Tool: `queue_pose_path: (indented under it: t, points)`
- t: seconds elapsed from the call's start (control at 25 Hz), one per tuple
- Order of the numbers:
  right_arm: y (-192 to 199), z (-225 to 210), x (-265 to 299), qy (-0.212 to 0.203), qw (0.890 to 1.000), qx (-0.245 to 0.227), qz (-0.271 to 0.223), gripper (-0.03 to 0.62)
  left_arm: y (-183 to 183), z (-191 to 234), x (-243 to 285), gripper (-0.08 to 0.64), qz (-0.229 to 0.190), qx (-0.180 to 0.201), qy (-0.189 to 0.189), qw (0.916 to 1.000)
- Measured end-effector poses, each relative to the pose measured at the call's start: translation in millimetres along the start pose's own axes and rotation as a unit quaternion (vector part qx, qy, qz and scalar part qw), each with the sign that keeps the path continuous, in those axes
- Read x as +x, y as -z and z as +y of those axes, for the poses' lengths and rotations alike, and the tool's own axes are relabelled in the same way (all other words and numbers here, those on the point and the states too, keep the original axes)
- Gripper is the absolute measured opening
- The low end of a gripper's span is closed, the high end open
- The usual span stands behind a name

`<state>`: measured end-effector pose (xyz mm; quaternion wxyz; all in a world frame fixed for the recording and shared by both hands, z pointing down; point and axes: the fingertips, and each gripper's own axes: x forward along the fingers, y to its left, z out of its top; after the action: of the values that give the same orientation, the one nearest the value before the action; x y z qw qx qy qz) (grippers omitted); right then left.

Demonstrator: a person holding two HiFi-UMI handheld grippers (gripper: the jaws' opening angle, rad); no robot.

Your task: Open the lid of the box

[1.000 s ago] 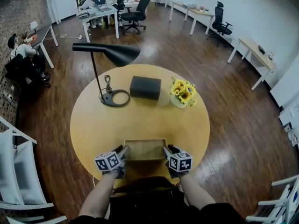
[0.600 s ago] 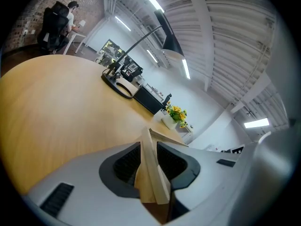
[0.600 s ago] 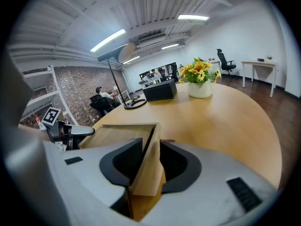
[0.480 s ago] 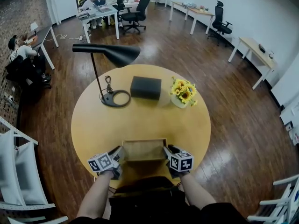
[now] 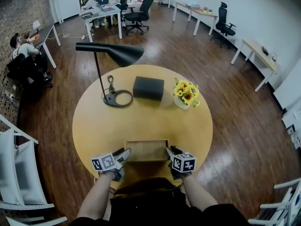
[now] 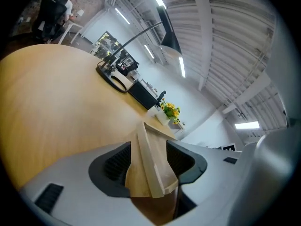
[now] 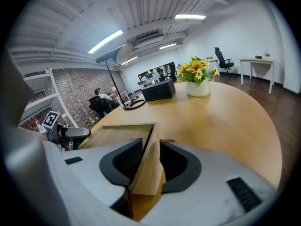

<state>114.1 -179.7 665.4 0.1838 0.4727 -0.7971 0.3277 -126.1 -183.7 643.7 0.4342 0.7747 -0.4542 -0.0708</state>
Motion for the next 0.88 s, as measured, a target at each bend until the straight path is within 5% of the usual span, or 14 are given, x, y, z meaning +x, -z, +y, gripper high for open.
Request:
queue_pose_path:
  t: [0.28,0.88]
  points:
    - [2,-4,-1,0.004,1.000,0.000,0.005,0.121,-1,10,-1,0.087,-0.013,-0.043,-0.007,0.9990]
    - [3,-7,-2,0.009,1.000,0.002,0.006,0.121,-45,73,-66,0.058,-0.104,-0.105,-0.049,0.9878]
